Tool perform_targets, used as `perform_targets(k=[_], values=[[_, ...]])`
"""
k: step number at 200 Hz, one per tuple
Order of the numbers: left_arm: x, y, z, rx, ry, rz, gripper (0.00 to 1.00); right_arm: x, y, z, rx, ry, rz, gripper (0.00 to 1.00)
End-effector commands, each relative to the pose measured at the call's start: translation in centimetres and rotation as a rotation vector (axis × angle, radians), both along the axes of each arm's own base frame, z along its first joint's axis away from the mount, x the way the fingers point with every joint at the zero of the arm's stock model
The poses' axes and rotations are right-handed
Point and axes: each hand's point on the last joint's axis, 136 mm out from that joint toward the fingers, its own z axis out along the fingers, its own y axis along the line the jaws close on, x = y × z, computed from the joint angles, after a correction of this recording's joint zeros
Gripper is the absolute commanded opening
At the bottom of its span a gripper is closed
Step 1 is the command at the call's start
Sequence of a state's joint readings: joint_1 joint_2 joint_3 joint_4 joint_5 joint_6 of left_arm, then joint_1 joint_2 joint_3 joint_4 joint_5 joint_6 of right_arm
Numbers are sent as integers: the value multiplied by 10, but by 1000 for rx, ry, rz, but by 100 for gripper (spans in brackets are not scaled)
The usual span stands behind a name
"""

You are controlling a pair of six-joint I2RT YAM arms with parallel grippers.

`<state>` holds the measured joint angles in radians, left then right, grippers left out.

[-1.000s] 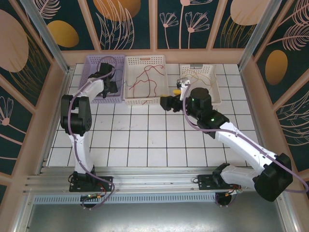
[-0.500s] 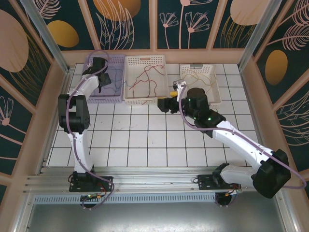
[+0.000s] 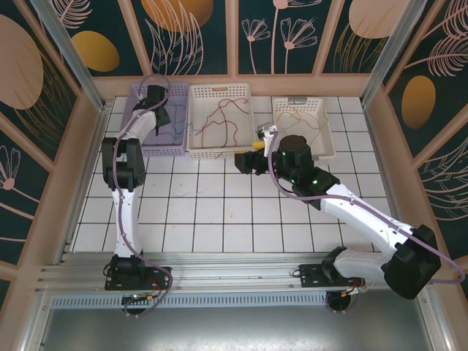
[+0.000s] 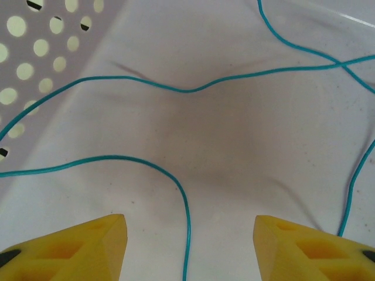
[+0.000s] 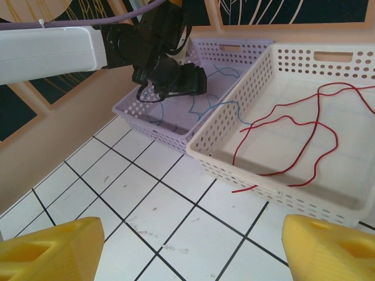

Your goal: Untangle the cables

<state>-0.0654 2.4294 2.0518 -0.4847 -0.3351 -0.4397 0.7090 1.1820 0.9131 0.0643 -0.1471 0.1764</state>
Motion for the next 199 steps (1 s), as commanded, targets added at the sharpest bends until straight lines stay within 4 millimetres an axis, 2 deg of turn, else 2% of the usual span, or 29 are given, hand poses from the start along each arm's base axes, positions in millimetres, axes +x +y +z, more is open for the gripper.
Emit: perform_targets(k=[1,34,56,74,90,106,127,150,174,187,199], values=[[7,7,-3,24,0,28,54,-1,1,4,-2,-43,4,80],[12,11,-16,34,20,41,44,-4,0,2,-8,-42,7,80],[11,17,-19,40,25,54,45,-5,-1,0,-8,-45,6,80],[11,19,-22,47,31,54,52,-5,0,-2,-11,-44,9,80],[11,21,-26,48,37,57,52,-5,1,-4,-15,-41,13,80],[13,23,-26,41,33,61,43,-4,2,-5,-16,-39,15,80],[15,26,-25,37,26,67,17,-5,2,-8,-16,-31,19,80],[16,26,-26,29,32,66,0,-5,2,-8,-18,-36,17,80],[15,26,-27,29,36,64,0,-4,2,-8,-20,-36,15,80],[14,27,-22,31,31,64,0,-4,2,-7,-19,-37,13,80],[14,27,-9,30,13,63,0,-4,1,-6,-20,-39,11,80]])
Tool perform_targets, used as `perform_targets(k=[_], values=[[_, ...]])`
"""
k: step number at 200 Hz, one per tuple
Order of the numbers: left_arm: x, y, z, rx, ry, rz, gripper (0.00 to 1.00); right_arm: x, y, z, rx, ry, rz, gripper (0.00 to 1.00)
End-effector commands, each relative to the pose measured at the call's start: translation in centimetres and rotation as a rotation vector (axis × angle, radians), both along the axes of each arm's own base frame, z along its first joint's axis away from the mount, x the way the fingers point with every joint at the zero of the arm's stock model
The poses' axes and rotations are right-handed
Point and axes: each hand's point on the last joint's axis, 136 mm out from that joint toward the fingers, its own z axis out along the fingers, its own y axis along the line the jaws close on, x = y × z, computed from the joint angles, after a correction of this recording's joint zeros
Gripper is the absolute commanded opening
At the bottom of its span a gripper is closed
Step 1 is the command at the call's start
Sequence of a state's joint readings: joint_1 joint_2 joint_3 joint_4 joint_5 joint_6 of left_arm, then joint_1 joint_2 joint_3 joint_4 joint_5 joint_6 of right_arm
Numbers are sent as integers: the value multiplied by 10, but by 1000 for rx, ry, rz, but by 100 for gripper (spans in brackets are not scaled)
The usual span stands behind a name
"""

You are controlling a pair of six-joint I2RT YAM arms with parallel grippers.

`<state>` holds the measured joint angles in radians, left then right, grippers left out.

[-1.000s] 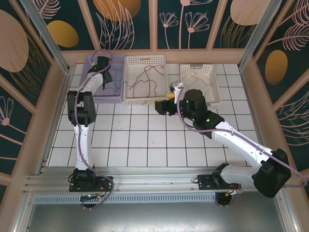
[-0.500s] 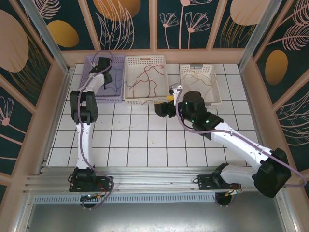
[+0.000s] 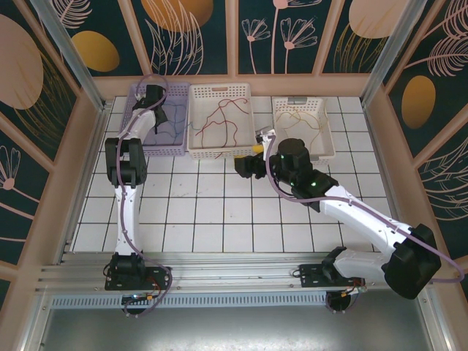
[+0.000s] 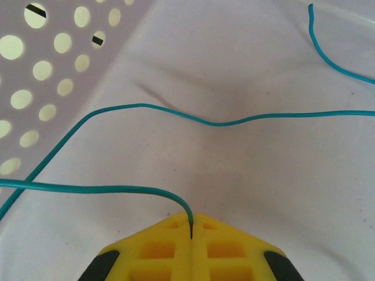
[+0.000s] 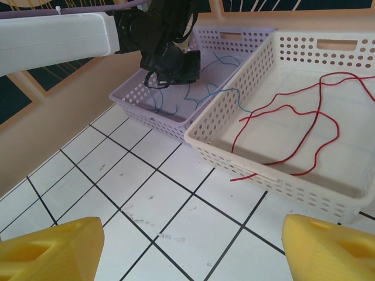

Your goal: Untangle the cables

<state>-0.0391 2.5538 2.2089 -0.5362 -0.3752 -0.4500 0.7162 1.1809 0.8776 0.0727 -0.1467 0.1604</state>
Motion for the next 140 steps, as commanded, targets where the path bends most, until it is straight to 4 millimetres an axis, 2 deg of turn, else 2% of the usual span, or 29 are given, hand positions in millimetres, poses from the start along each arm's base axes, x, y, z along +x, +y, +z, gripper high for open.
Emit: perform_targets(k=[1,10,49,68,140], values=[[-1,5,11,3,-3,6,0,0,1,8,7,-46,0,80],[-1,4,23,-1,-28,3,0,1,2,7,8,-45,0,80],[5,-4,108,-52,-195,-17,0,3,6,8,10,-35,4,80],[5,-10,138,-95,-257,-28,0,4,5,10,13,-38,0,80],[-7,-21,216,-313,-422,-46,0,3,6,12,13,-36,1,80]])
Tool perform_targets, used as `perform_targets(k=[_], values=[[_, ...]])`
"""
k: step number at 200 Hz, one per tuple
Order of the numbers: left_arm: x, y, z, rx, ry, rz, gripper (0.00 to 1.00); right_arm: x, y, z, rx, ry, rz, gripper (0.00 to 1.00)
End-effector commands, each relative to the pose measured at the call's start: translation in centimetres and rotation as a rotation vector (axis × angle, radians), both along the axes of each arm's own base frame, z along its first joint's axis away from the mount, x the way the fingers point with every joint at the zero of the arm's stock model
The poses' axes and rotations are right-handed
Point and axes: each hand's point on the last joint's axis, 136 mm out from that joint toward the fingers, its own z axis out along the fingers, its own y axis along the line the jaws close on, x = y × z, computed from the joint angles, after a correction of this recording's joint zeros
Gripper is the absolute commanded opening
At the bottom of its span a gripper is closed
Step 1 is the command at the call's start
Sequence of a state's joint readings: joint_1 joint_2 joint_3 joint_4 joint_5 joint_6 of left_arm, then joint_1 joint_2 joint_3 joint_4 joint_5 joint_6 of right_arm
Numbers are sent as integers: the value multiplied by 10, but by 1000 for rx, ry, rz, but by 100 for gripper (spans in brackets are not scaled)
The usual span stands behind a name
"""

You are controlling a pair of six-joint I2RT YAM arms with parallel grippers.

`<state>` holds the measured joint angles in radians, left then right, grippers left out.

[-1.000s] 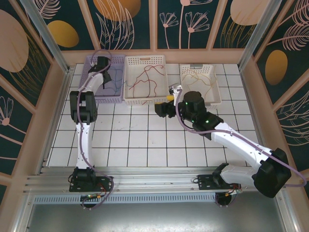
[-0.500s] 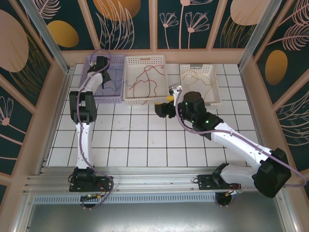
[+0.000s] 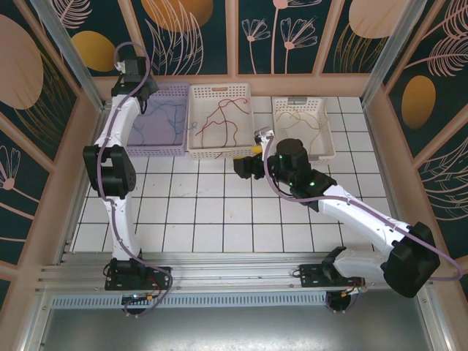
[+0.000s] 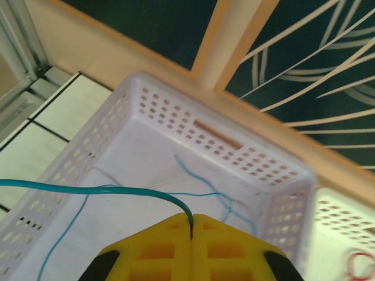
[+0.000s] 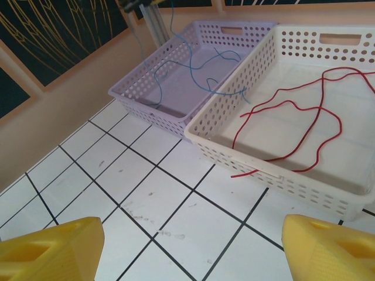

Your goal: Untangle the cables

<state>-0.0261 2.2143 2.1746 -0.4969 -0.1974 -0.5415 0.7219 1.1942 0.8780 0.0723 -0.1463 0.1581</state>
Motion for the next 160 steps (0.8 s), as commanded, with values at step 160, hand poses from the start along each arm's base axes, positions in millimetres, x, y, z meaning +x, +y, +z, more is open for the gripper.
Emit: perform_targets(k=[160], values=[[-37,11,122,-177,-239,-4,0,-3,12,10,35,-29,18,80]])
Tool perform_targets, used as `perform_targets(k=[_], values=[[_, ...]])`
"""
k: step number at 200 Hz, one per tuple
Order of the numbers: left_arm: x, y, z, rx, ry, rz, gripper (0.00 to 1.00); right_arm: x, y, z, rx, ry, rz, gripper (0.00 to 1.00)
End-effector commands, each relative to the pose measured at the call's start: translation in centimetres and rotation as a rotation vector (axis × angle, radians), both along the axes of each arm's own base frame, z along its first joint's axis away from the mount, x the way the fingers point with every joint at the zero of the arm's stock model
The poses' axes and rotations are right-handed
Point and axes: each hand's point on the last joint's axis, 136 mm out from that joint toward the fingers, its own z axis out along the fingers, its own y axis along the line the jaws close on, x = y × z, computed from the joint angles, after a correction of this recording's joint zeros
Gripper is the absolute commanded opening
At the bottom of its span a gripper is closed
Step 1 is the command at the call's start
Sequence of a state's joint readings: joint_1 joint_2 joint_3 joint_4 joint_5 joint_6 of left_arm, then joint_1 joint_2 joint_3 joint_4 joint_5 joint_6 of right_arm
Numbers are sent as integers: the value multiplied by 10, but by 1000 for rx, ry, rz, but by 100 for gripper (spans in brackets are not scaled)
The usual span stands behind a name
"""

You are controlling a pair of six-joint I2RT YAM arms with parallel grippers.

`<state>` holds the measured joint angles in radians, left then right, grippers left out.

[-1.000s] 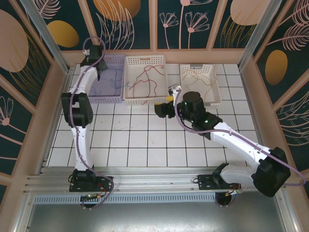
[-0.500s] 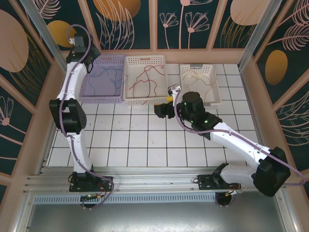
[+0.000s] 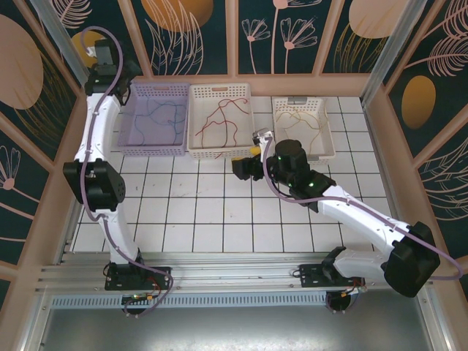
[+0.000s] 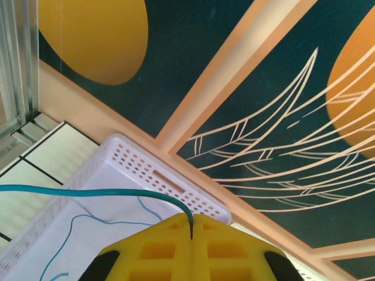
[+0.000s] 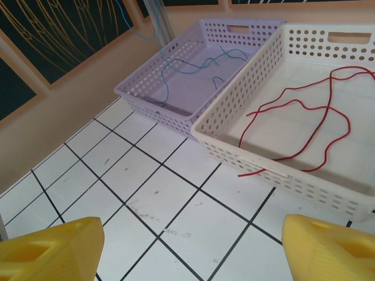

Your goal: Untangle the cables

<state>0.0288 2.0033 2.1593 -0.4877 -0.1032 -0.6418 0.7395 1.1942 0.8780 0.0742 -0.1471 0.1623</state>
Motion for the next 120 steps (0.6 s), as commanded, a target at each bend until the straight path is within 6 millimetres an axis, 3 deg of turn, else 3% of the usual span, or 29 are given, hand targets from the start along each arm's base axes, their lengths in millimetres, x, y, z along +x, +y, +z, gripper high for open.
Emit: perform_targets(k=[1,66,101,120], values=[[0,-6,3,-42,-20,-31,0,2,7,9,31,-29,1,80],[16,-23,-87,-96,120,-104,0,2,15,1,26,-12,15,80],[26,-48,-142,-49,227,-141,0,4,20,-4,17,-2,16,80],[26,-53,-169,-47,271,-141,0,7,15,-4,7,-6,-17,80]])
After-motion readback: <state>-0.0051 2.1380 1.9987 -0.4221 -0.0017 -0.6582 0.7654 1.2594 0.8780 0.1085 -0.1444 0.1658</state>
